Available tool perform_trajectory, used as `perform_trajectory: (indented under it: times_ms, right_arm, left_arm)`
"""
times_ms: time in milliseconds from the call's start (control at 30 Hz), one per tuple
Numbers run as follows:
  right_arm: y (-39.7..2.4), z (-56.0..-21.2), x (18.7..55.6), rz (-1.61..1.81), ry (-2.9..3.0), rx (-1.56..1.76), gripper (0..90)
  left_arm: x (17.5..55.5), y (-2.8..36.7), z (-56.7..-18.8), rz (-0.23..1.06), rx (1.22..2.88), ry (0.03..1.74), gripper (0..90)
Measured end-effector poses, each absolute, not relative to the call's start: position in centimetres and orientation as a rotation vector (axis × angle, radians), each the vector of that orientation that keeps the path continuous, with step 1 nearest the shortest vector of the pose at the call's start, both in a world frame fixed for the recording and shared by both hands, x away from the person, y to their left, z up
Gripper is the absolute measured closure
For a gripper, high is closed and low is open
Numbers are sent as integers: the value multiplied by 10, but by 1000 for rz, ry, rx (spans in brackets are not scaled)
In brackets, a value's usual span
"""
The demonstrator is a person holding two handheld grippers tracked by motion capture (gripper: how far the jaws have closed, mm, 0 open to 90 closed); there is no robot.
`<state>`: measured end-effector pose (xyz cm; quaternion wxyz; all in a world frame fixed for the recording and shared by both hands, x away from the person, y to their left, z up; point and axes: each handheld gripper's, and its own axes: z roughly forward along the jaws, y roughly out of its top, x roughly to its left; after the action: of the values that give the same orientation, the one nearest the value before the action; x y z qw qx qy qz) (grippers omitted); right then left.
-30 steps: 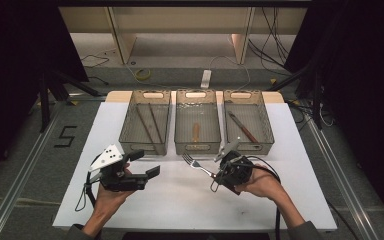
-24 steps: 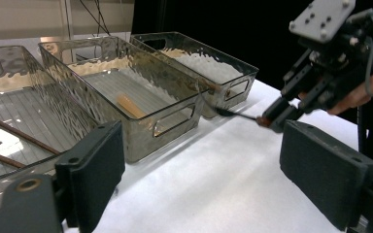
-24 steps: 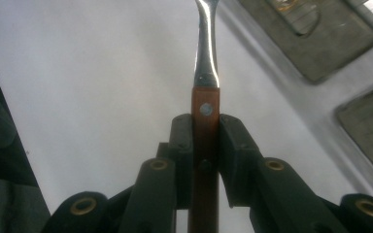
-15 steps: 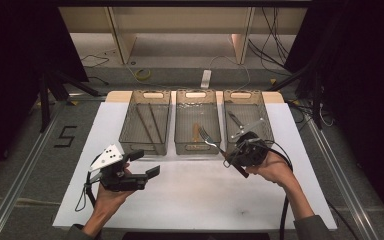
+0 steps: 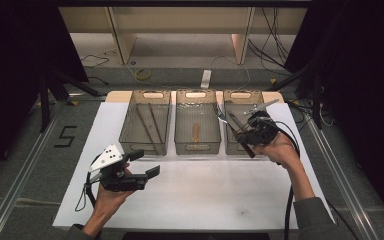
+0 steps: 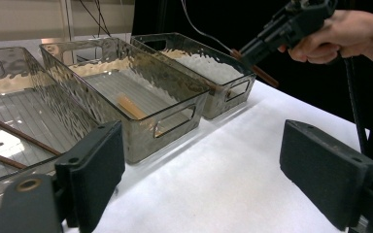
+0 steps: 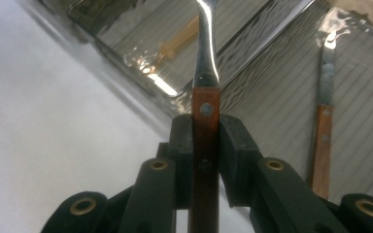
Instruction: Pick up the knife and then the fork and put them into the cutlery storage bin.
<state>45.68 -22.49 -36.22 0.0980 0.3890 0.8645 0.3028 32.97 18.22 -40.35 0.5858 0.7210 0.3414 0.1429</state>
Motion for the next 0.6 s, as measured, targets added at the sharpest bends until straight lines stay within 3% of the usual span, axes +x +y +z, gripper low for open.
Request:
perform_trajectory:
  times_ms: [600]
  right_arm:
    - [-237,-353,509,844,2443,1326,773]
  left_arm:
    - [330,182,-404,331,1679,796,161]
